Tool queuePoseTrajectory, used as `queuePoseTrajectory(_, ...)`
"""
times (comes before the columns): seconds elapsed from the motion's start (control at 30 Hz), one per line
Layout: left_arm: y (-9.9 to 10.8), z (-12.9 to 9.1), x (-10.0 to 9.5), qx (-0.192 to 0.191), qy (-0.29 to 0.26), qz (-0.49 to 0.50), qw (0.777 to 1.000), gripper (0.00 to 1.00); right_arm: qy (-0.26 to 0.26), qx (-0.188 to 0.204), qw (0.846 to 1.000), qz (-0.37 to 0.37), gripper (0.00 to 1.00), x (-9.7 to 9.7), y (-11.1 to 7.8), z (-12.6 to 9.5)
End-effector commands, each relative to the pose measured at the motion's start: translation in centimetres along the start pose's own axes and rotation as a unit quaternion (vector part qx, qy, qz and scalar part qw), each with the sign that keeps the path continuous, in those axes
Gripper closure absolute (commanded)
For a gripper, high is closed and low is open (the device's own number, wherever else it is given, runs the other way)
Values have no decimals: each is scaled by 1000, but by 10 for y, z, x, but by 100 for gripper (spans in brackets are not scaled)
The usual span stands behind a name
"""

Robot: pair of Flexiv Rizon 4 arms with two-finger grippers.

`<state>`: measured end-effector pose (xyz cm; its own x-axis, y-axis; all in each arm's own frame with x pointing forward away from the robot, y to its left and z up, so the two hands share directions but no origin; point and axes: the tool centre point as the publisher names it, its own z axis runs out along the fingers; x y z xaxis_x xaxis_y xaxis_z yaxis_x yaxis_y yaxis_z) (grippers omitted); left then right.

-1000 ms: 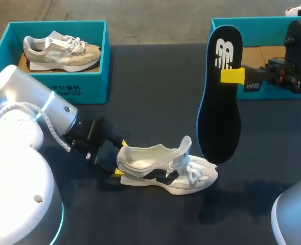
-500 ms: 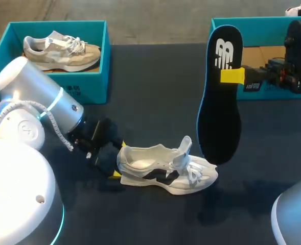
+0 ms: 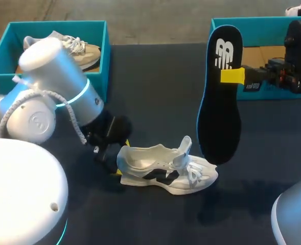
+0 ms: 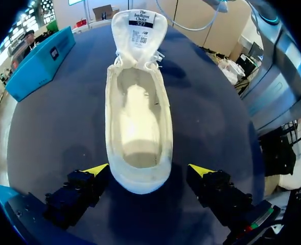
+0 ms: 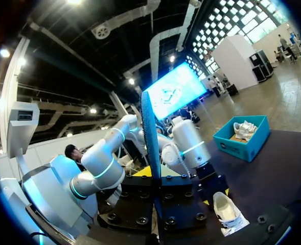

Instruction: Take the shoe out of the shoebox, open the shoe tongue, remove and reinsert the insole, then place the shoe into the shoebox

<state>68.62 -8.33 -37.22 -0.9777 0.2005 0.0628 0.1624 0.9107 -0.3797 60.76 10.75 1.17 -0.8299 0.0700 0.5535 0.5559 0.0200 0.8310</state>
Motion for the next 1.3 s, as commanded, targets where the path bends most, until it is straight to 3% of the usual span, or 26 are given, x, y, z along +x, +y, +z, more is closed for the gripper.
queuePoseTrajectory(0.03,-3,-2,-5,-86,3,7,996,0,1,1,1000,0,100,-2,2,2)
queuePoseTrajectory(0.23,-3,2,-6,-124,-5,21,992,0,1,1,1000,0,100,-2,2,2)
queuePoseTrajectory(0.73,-8,4,-4,-134,-8,21,991,0,1,1,1000,0,100,-2,2,2)
queuePoseTrajectory(1.17,-34,-30,-10,-97,-35,52,993,0,1,1,1000,0,100,-2,2,2)
queuePoseTrajectory(1.3,-53,-40,-26,-91,-55,69,992,0,1,1,1000,0,100,-2,2,2)
